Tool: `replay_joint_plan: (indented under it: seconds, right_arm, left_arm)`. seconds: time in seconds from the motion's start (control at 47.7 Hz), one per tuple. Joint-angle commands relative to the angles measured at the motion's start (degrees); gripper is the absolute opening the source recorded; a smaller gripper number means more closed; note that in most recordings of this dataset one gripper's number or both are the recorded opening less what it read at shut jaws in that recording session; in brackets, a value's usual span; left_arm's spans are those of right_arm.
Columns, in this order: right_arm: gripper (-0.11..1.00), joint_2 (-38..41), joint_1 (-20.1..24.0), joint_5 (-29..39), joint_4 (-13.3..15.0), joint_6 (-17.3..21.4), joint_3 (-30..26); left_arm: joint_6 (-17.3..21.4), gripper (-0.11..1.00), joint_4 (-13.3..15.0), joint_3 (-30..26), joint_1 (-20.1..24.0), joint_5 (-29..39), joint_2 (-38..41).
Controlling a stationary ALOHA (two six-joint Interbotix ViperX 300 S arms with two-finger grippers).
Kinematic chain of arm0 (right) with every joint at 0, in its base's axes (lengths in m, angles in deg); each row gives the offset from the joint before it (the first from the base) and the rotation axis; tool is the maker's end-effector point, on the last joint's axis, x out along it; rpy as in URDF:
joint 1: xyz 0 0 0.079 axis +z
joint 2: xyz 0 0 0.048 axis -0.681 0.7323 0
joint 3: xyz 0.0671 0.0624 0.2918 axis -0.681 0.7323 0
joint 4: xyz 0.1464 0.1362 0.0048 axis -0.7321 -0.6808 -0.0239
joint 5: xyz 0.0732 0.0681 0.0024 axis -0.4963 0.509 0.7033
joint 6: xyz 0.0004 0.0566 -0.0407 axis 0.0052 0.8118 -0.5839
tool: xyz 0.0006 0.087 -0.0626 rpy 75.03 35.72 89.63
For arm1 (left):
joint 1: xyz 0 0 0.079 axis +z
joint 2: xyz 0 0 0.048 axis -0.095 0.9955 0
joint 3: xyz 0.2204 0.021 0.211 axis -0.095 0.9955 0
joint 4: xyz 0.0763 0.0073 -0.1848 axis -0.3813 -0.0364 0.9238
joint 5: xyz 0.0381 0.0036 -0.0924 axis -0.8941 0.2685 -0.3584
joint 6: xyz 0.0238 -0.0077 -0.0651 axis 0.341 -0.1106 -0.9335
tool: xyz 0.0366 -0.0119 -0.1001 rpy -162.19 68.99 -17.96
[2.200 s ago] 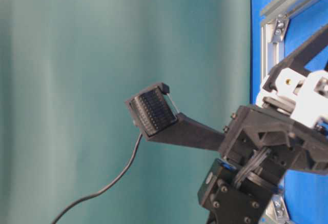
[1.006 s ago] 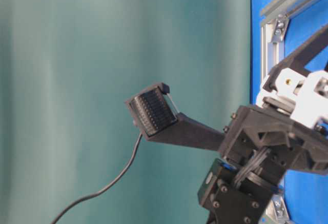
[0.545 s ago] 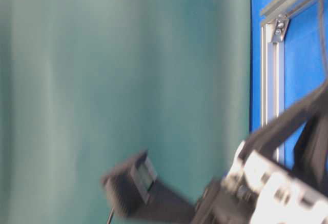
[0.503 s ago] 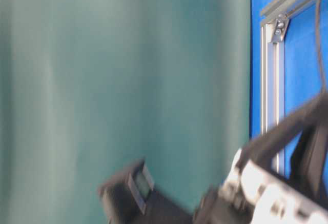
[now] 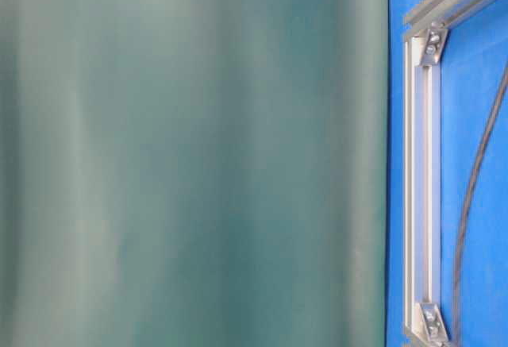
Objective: Insert the wire through the string loop located on the right side.
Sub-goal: 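Pull the cable leftward through the loop with the left gripper, then release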
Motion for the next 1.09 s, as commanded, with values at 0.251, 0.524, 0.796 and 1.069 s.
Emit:
replay_joint_plan:
  seconds: [0.251,0.524,0.796,1.069]
  right_arm:
    - [0.83,-1.76,-0.18,0.18,-0.09,0.09,-0.35]
    - [0.83,-3.34,-0.18,1.41,-0.09,0.18,-0.44]
    - [0.83,-5.62,-0.18,2.81,-0.09,0.09,-0.53]
    - [0.83,-7.73,-0.18,3.6,-0.09,0.09,-0.62]
  left_arm:
    - [0.53,0.09,-0.18,8.35,-1.49,3.43,-14.94]
    - [0.18,0.09,-0.18,7.38,-1.58,7.47,-13.01]
    - [-0.26,0.12,-0.18,7.73,-1.49,9.23,-13.45]
    - [-0.53,0.84,-0.18,7.56,-1.58,11.69,-13.1]
